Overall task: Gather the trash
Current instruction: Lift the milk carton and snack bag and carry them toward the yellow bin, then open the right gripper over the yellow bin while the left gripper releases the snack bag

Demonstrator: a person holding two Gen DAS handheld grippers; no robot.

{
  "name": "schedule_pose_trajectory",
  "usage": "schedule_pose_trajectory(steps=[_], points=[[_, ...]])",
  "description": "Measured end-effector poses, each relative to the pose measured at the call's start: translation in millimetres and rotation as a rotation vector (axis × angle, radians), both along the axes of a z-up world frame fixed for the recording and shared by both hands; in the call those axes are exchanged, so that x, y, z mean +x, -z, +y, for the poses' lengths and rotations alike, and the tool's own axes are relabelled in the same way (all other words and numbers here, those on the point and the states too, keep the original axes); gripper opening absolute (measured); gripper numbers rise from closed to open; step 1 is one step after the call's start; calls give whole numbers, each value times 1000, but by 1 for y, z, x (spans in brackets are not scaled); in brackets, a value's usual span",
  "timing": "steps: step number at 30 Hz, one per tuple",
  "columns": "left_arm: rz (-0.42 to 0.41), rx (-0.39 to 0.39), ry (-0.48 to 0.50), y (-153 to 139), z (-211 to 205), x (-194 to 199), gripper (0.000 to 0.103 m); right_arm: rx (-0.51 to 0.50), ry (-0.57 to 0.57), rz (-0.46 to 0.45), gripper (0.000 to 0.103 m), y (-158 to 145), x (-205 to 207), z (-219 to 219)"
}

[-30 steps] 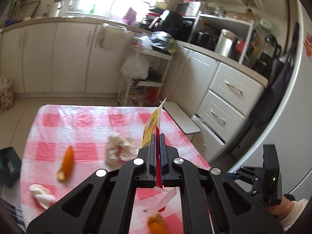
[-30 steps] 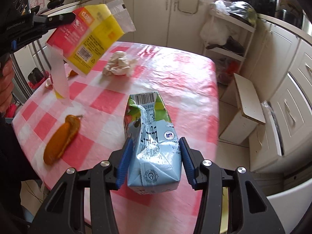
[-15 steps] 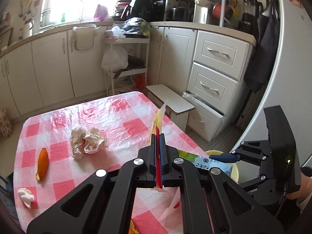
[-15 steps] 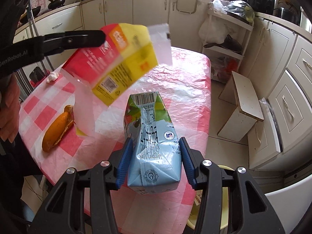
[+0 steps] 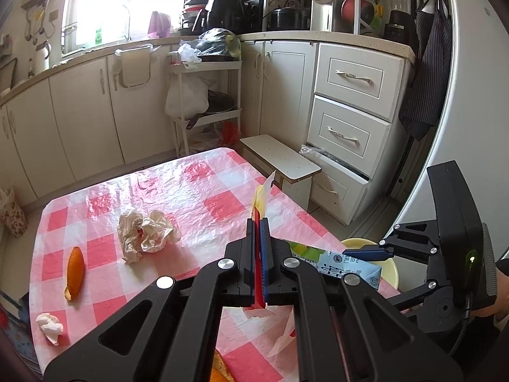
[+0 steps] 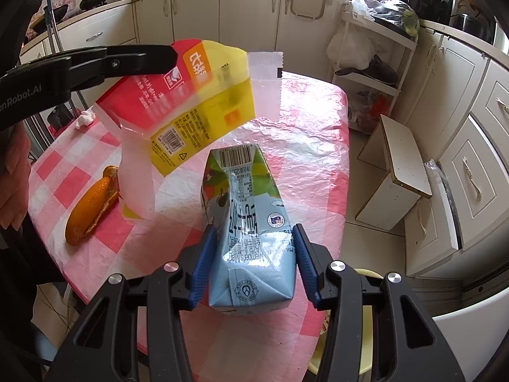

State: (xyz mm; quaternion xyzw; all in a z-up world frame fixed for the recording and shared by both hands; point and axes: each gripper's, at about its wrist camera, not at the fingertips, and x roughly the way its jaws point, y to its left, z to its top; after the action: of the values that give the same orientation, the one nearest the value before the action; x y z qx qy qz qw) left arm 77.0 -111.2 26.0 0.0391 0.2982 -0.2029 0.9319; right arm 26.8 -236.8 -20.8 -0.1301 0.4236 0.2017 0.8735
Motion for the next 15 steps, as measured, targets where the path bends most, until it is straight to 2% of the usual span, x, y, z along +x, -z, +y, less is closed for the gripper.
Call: schedule_pose_trajectory(steps=[9, 15], points=[[13, 7, 8, 5, -2, 3, 4, -4, 0, 1, 48, 1, 0, 0], [40, -50, 29, 7, 2, 7, 4, -8, 51, 2, 48, 0, 3, -13]])
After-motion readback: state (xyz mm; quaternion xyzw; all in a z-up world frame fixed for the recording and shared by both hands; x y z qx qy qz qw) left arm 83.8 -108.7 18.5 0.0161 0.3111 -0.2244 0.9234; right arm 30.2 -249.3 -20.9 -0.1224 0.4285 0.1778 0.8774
